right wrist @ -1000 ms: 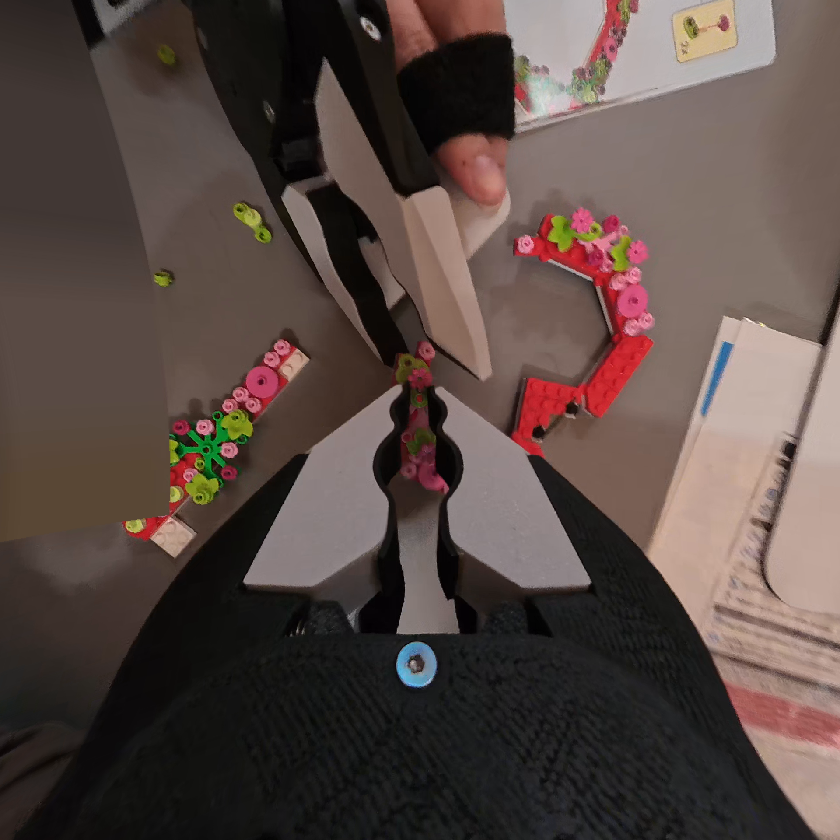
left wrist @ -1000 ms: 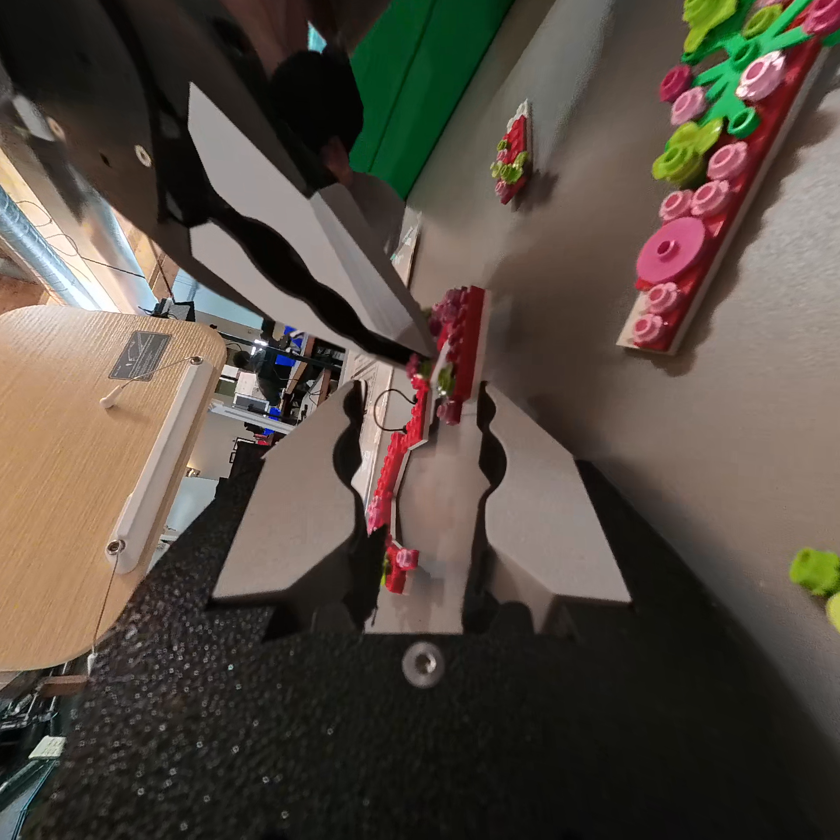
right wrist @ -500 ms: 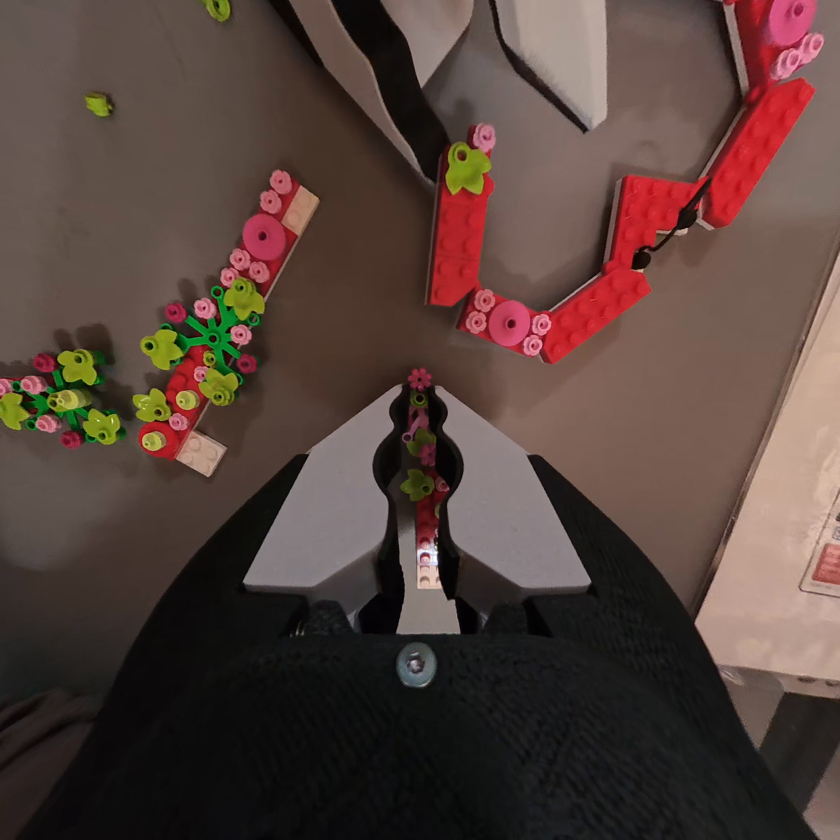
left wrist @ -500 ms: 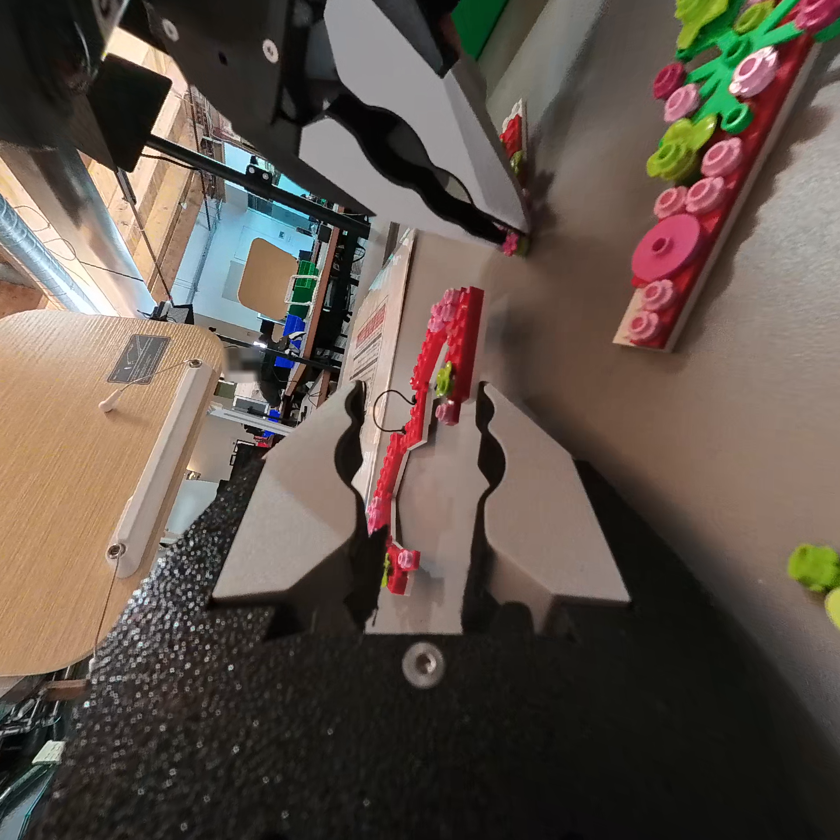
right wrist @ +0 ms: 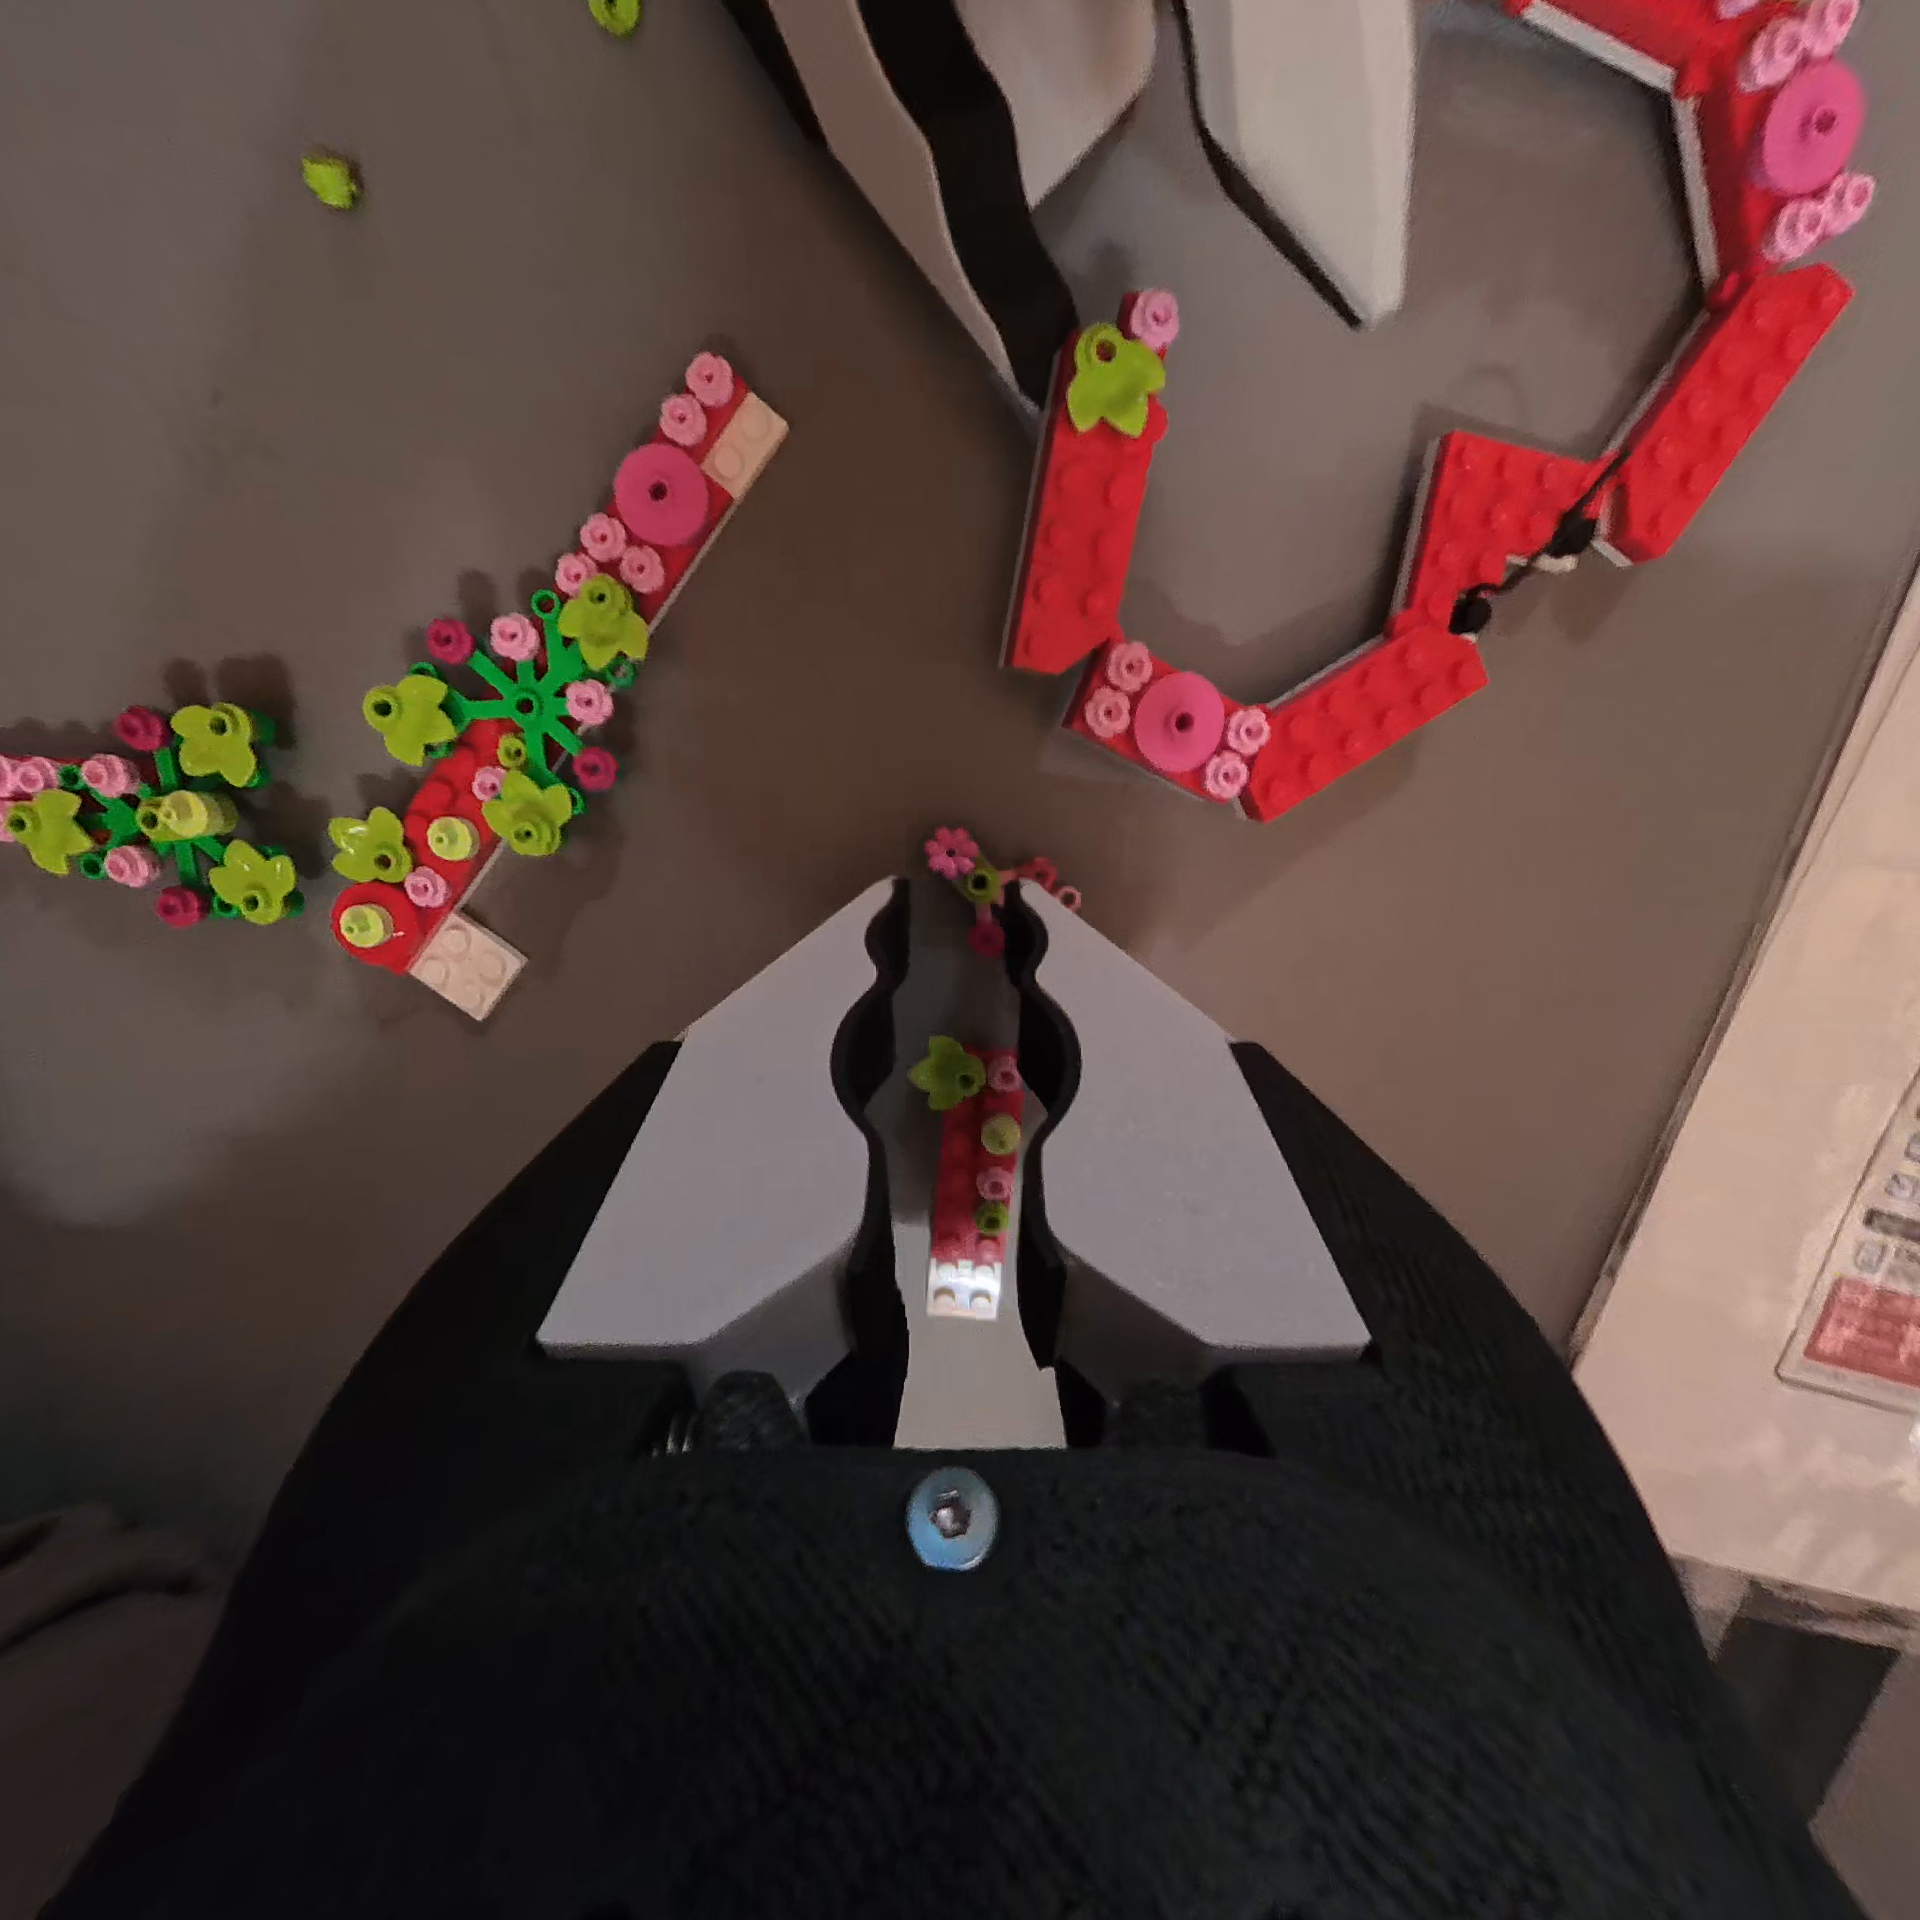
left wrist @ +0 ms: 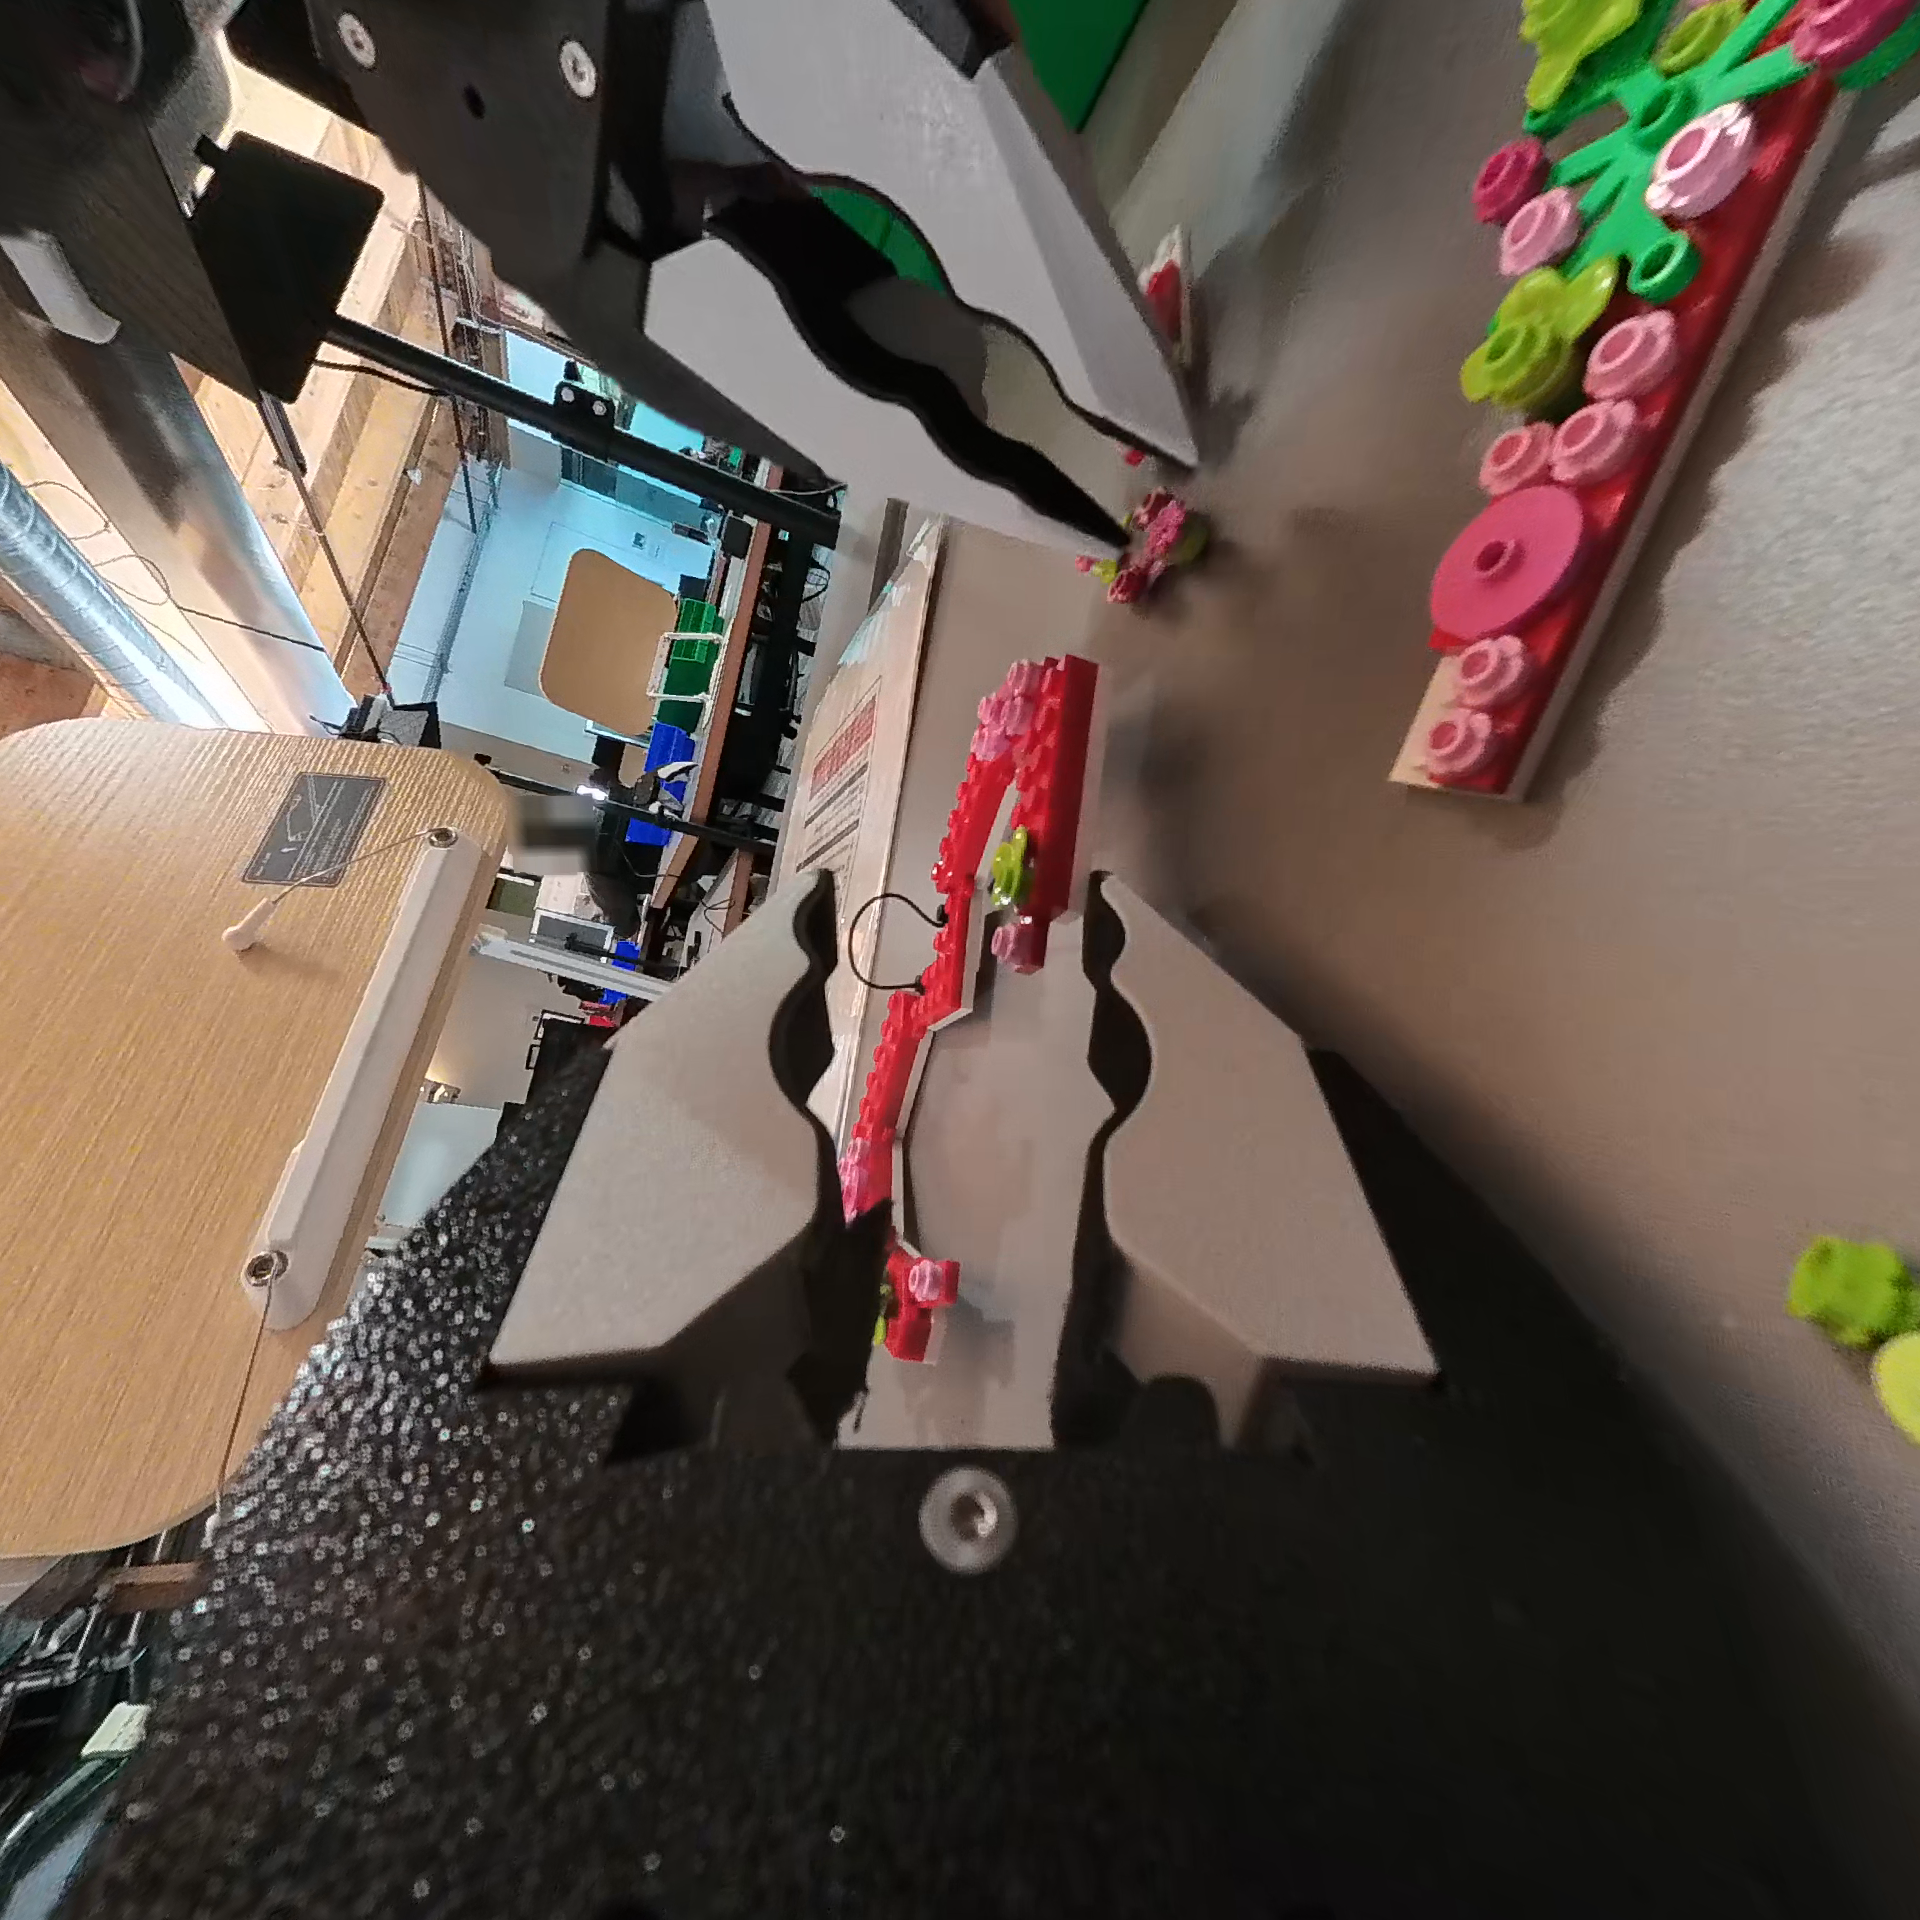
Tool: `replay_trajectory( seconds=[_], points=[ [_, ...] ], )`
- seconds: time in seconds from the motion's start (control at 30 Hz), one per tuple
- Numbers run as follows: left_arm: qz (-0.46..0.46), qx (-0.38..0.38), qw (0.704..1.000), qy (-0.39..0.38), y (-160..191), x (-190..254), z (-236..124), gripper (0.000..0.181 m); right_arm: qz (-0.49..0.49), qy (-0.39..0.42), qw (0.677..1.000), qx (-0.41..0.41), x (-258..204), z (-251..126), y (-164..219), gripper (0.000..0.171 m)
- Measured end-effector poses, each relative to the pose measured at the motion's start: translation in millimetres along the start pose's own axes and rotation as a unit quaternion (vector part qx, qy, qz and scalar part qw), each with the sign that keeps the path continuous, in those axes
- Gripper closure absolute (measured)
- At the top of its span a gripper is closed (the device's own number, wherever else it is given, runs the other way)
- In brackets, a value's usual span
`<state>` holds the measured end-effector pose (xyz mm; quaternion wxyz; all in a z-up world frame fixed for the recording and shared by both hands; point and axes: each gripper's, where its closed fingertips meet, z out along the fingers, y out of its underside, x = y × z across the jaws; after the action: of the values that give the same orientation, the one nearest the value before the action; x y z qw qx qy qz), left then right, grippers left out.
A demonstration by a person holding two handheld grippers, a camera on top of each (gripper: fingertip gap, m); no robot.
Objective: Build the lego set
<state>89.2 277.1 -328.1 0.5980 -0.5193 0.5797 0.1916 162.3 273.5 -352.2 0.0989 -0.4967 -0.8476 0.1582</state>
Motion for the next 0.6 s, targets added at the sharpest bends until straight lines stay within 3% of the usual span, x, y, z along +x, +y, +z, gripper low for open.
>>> replay_trajectory(
  seconds=[0.6],
  points=[
    [0.002, 0.001, 1.000, 0.001, 0, 0, 0, 0.136, 0.004, -0.021, 1.000, -0.016, -9, 0, 7, 0.157]
  ],
)
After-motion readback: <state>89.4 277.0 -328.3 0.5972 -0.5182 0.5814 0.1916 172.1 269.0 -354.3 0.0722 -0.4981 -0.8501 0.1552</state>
